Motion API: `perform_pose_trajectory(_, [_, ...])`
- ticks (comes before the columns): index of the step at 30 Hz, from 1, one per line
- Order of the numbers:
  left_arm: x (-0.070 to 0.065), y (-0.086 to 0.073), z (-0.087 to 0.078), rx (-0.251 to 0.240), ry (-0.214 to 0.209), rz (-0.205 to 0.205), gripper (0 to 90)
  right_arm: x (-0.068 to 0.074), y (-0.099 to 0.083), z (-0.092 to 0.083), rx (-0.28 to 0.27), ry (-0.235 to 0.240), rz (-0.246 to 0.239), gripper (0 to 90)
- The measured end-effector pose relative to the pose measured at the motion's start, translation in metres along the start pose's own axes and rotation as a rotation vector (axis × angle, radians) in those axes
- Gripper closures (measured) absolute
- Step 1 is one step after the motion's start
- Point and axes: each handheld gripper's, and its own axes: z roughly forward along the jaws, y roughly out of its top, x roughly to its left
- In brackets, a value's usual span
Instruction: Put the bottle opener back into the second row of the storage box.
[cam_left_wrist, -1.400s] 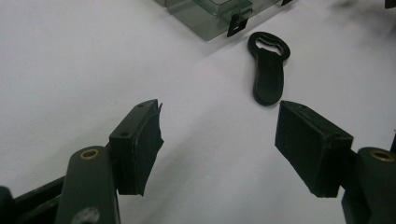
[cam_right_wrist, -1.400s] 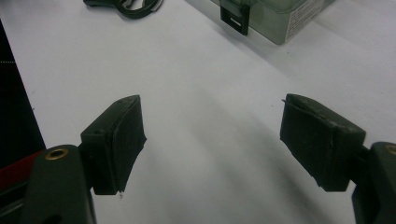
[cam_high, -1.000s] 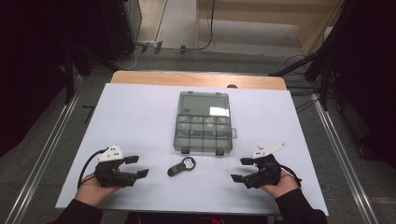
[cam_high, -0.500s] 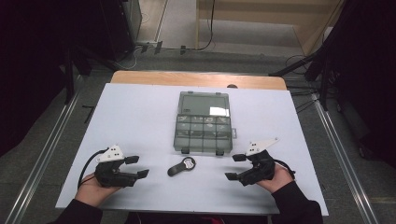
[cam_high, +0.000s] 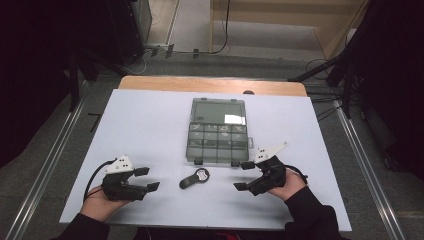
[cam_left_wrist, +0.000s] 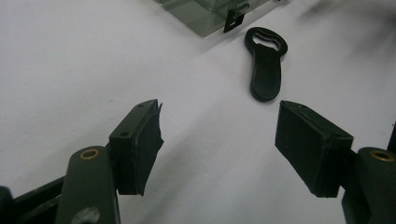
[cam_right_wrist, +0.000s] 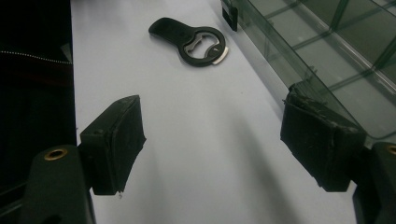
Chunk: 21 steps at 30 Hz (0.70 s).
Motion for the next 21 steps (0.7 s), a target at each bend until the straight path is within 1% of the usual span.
perform_pose_trajectory(2, [0.0,0.0,0.0,0.0,0.001,-0.001,31.3,0.0,0.001,0.001,0.004,0.004,0.005,22.1])
perform_pose_trajectory(3, [0.0,0.0,0.0,0.002,0.0,-0.001,31.3,0.0,0.004,0.002,0.011,0.01,-0.004,22.1])
perform_pose_trajectory(9, [0.0,0.0,0.0,0.004,0.0,0.0,31.3,0.0,0.009,0.006,0.02,0.02,-0.013,22.1])
perform_pose_trajectory(10, [0.0,0.0,0.0,0.004,0.001,0.0,31.3,0.0,0.011,0.007,0.028,0.025,-0.01,22.2])
perform_pose_trajectory(13, [0.0,0.0,0.0,0.004,0.001,0.0,31.2,0.0,0.017,0.011,0.05,0.036,-0.027,22.2])
perform_pose_trajectory(14, [0.0,0.0,0.0,0.004,0.001,0.0,31.3,0.0,0.017,0.011,0.05,0.036,-0.027,22.2])
perform_pose_trajectory(15, [0.0,0.0,0.0,0.003,0.001,0.0,31.2,-0.001,0.02,0.013,0.063,0.042,-0.035,22.1])
perform_pose_trajectory(16, [0.0,0.0,0.0,0.003,0.0,0.0,31.2,-0.001,0.02,0.013,0.063,0.042,-0.035,22.1])
perform_pose_trajectory(17, [0.0,0.0,0.0,0.003,0.0,0.0,31.2,-0.001,0.023,0.016,0.082,0.049,-0.043,22.1])
perform_pose_trajectory(19, [0.001,0.0,0.0,0.002,0.0,-0.001,31.3,0.0,0.026,0.018,0.101,0.059,-0.052,22.1])
perform_pose_trajectory(20, [0.001,0.0,0.0,0.001,0.001,-0.002,31.3,0.0,0.026,0.018,0.101,0.059,-0.052,22.1])
perform_pose_trajectory(21, [0.001,0.0,-0.001,0.001,0.002,-0.002,31.3,0.0,0.03,0.02,0.117,0.057,-0.071,22.1])
